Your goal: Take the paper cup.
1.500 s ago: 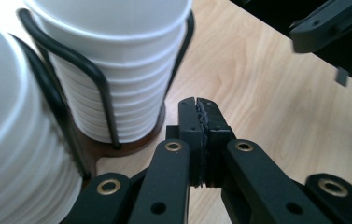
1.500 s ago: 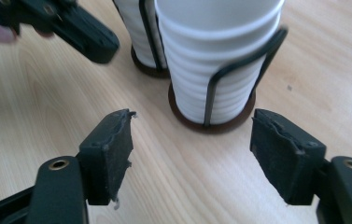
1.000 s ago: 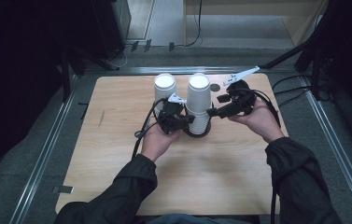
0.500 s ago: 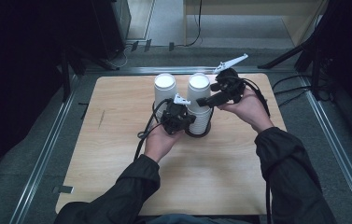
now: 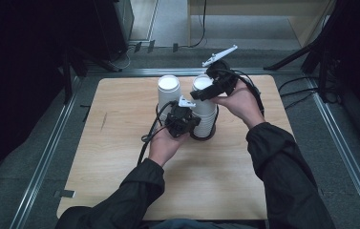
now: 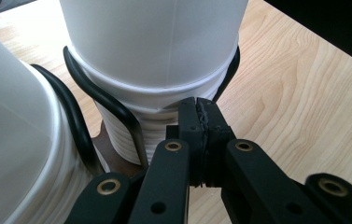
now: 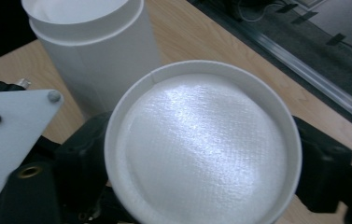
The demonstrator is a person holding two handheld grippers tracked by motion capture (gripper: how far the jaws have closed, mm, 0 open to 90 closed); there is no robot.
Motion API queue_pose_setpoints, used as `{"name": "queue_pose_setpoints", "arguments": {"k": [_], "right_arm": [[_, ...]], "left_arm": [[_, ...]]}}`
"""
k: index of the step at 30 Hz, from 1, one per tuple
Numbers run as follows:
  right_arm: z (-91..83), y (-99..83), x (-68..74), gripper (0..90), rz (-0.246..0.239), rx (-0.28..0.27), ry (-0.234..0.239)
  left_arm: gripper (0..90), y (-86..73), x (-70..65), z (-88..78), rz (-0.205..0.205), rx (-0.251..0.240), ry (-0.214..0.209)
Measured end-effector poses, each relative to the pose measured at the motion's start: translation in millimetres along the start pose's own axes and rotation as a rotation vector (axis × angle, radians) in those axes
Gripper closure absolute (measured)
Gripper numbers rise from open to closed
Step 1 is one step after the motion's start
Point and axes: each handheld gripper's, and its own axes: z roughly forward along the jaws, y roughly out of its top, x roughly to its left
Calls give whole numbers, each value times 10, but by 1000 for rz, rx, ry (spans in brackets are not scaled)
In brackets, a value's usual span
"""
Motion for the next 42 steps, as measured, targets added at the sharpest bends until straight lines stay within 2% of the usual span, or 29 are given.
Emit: {"name": "queue_pose_setpoints", "arguments": {"k": [9, 11, 12, 15, 16, 20, 23, 24, 26, 27, 29, 30, 37, 38, 42], "right_arm": [[-16, 47, 51, 242, -25, 19, -28], [-31, 56, 51, 243, -20, 9, -26], [-88, 96, 46, 243, -12, -23, -23], [-128, 132, 51, 243, -27, -21, -22], [-167, 165, 64, 243, -42, -15, -28], [-274, 215, 52, 243, -27, -32, -19], [-363, 258, 45, 243, -31, -39, -25], [-467, 310, 38, 243, -32, -54, -21], [-503, 327, 43, 243, -28, -58, -17], [-614, 370, 71, 242, -34, -65, -10], [-666, 380, 81, 242, -47, -71, -9], [-765, 393, 96, 242, -49, -87, -5], [-999, 392, 111, 243, -60, -91, -4], [-1072, 368, 122, 243, -69, -89, -2], [-1156, 303, 151, 243, -80, -69, -2]], "left_arm": [[900, -18, -2, 7, -1, -15, -7], [900, -17, 0, 7, -1, -11, -8], [900, -16, 4, 4, -1, -12, -8], [900, -18, 15, 1, -5, -18, -11], [900, -19, 38, -3, -21, -18, -28], [900, -22, 82, -7, -51, -14, -50], [900, -24, 78, -7, -47, -15, -47], [900, -26, 63, -1, -39, -15, -39], [899, -24, 64, -2, -31, -6, -39], [899, -25, 62, -1, -25, -7, -37], [898, -26, 65, 2, -27, 0, -49], [897, -27, 62, 0, -24, 1, -51], [887, -31, 74, -4, -16, 11, -41], [887, -30, 81, -5, -22, 8, -42], [880, -30, 80, -21, -24, -6, -49]]}}
